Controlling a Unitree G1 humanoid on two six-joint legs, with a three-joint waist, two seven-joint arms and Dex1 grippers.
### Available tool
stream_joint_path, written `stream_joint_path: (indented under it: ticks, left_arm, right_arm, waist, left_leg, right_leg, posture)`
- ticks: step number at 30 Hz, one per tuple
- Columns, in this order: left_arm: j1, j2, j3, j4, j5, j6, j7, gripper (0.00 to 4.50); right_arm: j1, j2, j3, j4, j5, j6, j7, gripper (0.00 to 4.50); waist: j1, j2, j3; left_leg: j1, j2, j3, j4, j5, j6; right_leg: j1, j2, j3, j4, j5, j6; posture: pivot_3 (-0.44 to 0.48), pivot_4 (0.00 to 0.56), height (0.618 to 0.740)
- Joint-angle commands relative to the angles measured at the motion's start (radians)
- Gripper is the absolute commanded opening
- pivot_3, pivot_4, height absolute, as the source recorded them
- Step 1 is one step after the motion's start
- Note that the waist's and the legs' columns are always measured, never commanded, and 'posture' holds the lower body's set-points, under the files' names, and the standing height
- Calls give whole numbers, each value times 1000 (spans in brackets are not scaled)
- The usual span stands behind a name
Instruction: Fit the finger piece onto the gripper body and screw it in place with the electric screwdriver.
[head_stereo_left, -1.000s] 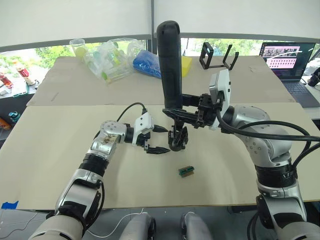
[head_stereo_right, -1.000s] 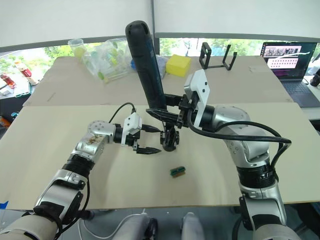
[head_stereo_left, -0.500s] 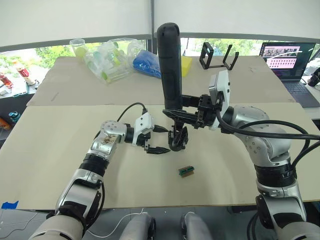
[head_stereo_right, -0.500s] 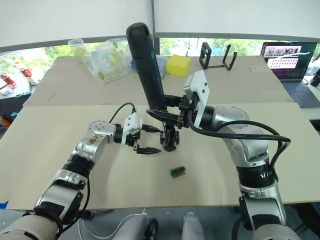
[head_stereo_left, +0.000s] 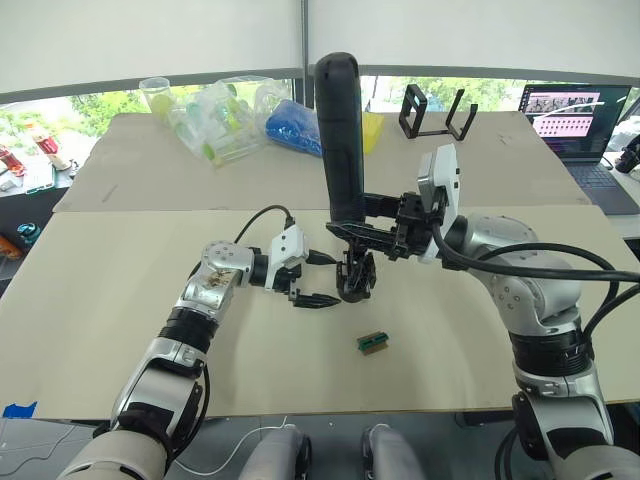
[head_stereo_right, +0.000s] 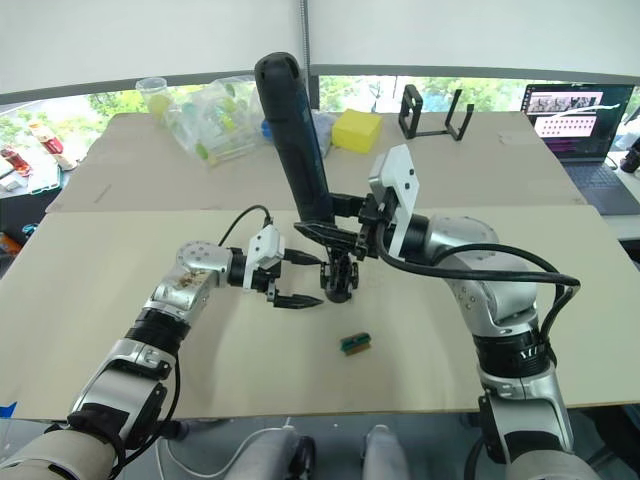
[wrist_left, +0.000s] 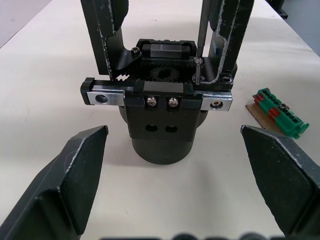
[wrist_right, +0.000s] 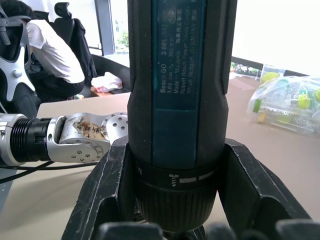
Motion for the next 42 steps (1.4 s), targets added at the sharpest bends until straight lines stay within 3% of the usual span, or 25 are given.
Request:
stream_joint_path:
  ticks: [1, 20, 42]
  left_arm:
    - [-9, -1, 7, -28, -5, -17, 1, 4500]
    - [-12, -3, 7, -25, -5, -17, 4, 4500]
    - [-12, -3, 9, -23, -6, -18, 6, 4500]
  right_arm:
    - [-12, -2, -27, -57, 9, -35, 3, 1897]
    - [-56, -1, -66, -59, 54, 2, -20, 1897]
    - [-3, 33, -160, -84, 192, 72, -128, 1897]
  waist:
    - [0, 0, 0]
    - [0, 0, 0]
    - [0, 0, 0]
  left_leg:
    - [0, 0, 0, 0, 0, 0]
    - [0, 0, 0, 0, 0, 0]
    - [0, 0, 0, 0, 0, 0]
  right_leg:
    - [0, 0, 0, 0, 0, 0]
    - [0, 0, 0, 0, 0, 0]
    - [0, 0, 0, 0, 0, 0]
  posture:
    - [0, 150, 740]
    - [0, 150, 740]
    - [0, 150, 740]
